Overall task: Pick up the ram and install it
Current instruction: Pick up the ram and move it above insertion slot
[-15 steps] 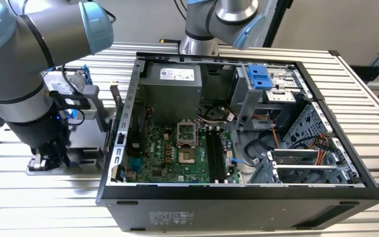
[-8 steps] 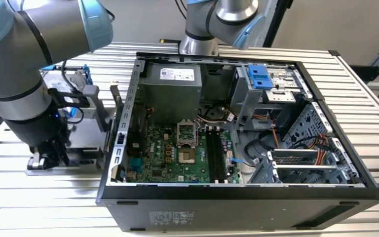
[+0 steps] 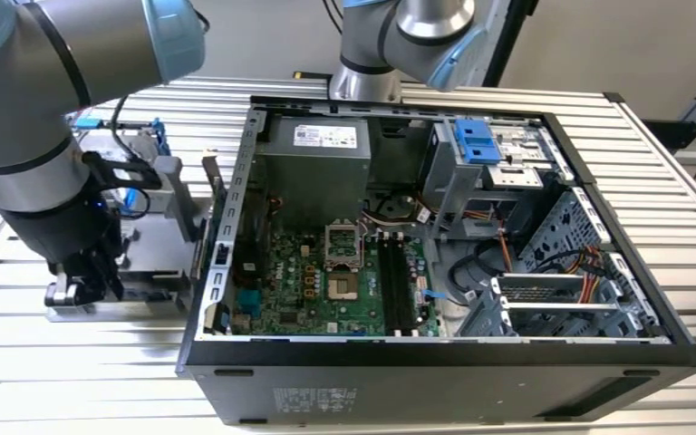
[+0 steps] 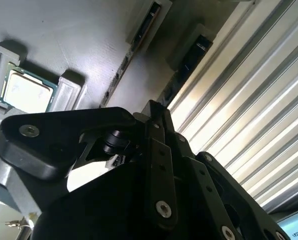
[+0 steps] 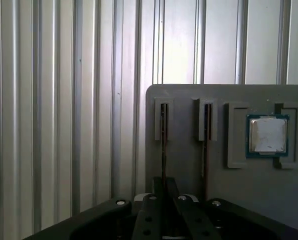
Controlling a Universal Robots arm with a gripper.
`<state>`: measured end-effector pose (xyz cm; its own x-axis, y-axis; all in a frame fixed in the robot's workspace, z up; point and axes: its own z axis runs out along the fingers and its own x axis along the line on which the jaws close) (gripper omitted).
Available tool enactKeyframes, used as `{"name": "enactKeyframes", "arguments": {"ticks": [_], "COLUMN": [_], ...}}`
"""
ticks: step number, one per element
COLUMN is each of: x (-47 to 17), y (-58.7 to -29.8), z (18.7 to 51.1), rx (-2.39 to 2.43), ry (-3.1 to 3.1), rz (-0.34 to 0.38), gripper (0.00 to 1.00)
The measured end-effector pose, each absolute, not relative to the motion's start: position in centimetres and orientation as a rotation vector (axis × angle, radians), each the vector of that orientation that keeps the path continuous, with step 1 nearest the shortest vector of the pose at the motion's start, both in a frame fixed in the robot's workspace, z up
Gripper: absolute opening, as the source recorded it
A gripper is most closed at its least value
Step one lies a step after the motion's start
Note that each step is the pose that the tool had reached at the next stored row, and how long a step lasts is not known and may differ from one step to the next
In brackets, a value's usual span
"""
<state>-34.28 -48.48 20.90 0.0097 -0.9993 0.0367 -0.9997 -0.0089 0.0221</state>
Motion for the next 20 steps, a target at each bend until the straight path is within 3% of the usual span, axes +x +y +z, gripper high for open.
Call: {"name": "enactKeyframes", "arguments": {"ticks": [20], "x": [-34.3], "y": [-48.5], "z": [23.1], "rx": [2.202], "ry": [-2.182], "rz": [0.016], "gripper": [0.00]}}
